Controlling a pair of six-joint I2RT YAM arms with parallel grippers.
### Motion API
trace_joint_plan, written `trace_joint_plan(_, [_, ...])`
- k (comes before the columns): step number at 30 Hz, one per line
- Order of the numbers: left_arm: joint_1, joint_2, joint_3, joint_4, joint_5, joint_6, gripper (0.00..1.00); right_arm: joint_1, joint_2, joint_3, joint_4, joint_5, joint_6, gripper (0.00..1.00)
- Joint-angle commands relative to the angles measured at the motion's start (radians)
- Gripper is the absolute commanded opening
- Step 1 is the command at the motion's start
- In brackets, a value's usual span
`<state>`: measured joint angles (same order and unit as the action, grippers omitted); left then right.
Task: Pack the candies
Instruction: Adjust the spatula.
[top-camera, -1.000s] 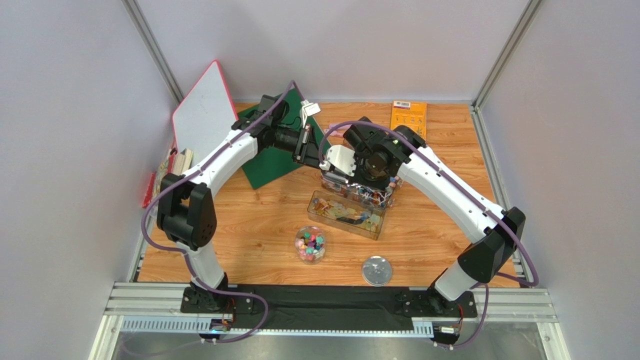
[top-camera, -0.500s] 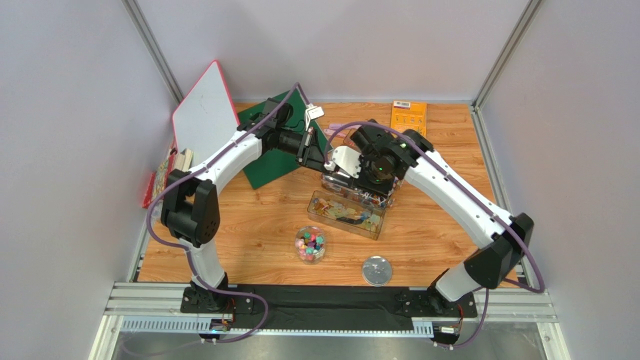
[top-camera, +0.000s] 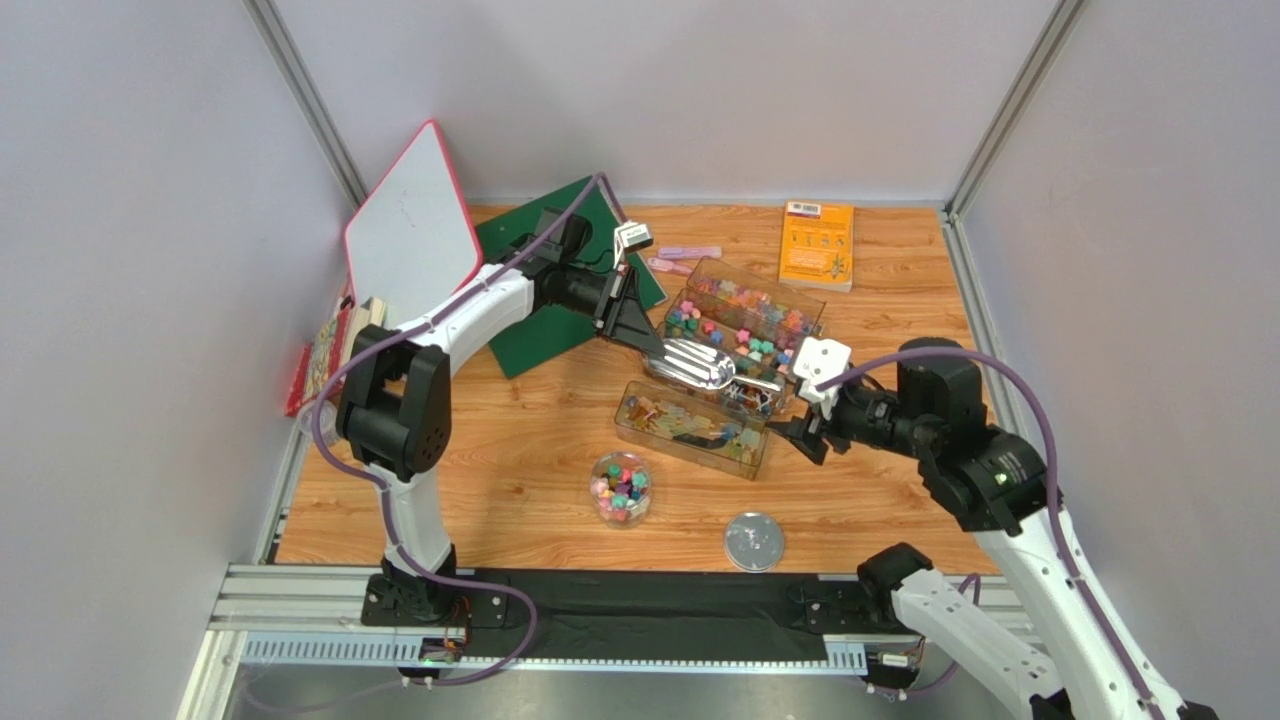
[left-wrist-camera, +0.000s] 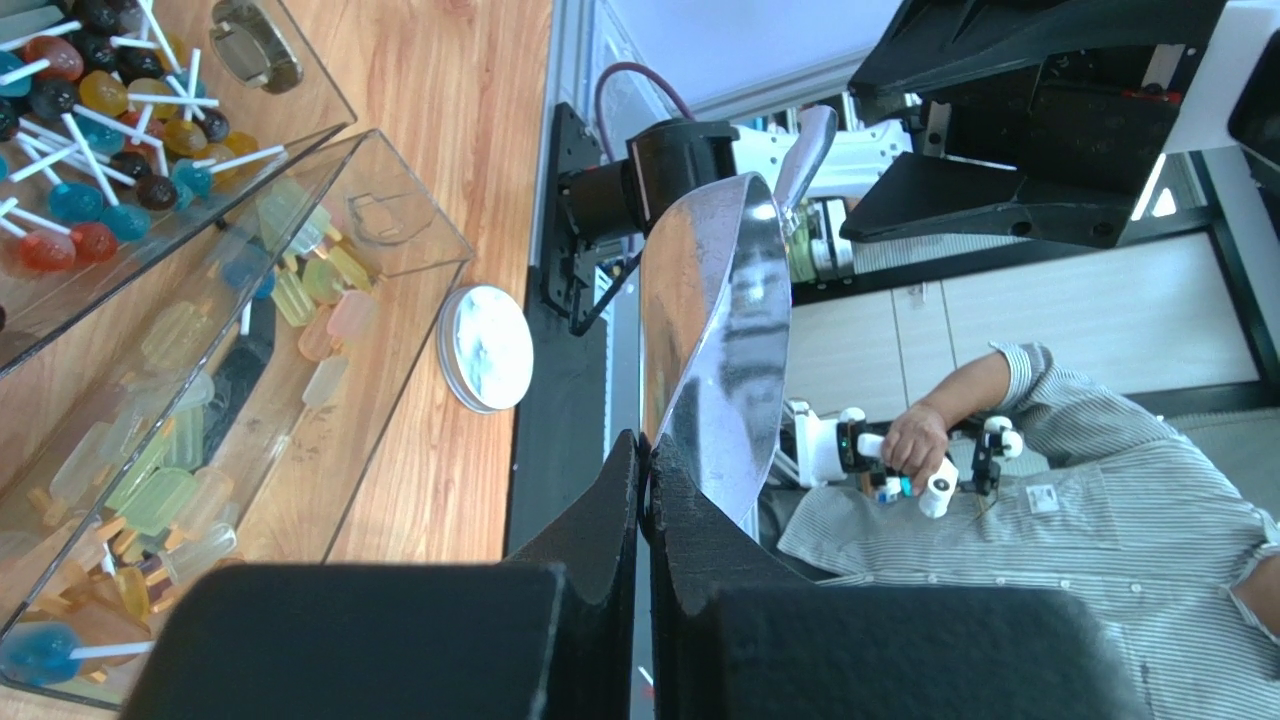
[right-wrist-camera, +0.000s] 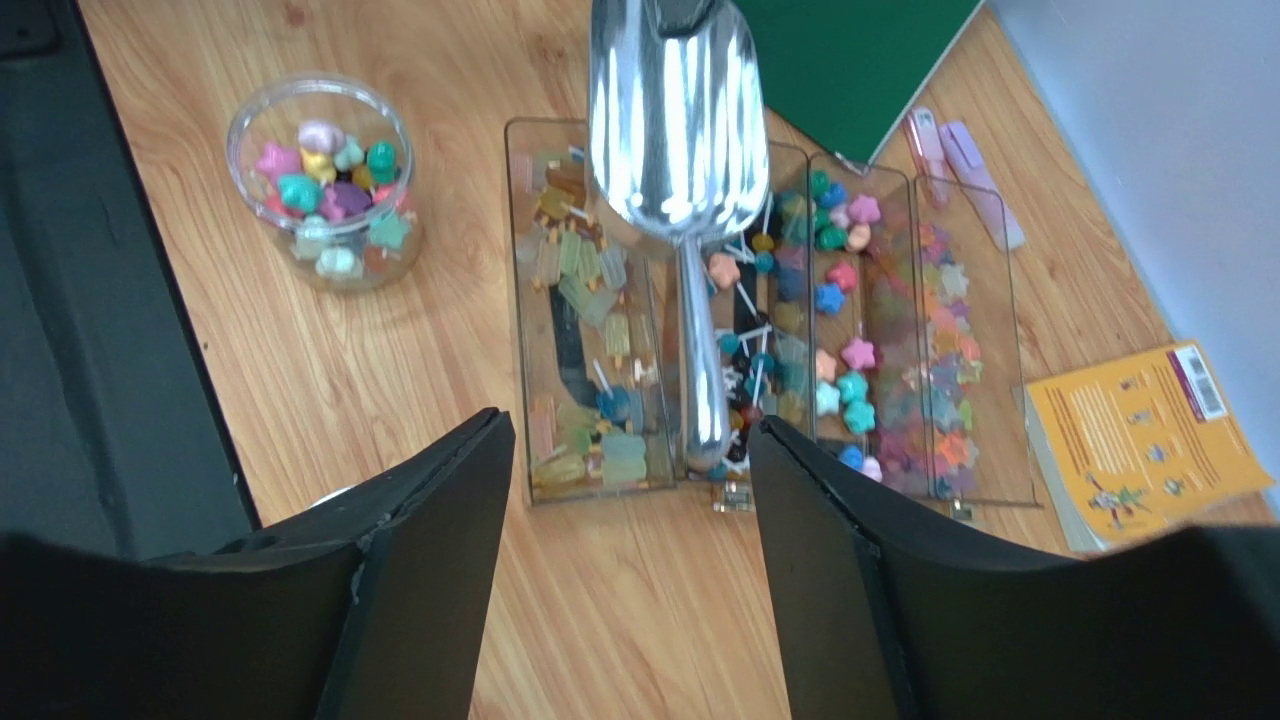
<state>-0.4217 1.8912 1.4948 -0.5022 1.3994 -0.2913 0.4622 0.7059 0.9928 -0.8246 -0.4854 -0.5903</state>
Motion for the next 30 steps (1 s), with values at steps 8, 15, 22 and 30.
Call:
trace_joint_plan(8, [0.003,-0.017,-0.016,0.053,0.067,-0.012,0.0,-0.008,0.145,-0.005,0.248,-0.091,0.058,0.55])
trace_joint_plan(15, [0.003,-0.017,-0.013,0.074,0.072,-0.031,0.0,-0.01,0.185,0.013,0.21,-0.104,0.06,0.43])
trace_joint_plan(22, [0.003,-0.014,-0.011,0.082,0.073,-0.037,0.0,-0.008,0.202,0.021,0.202,-0.091,0.067,0.3])
trace_joint_plan(30, [0.001,-0.001,-0.002,0.091,0.049,-0.039,0.0,-0.008,0.219,0.038,0.193,-0.081,0.081,0.0])
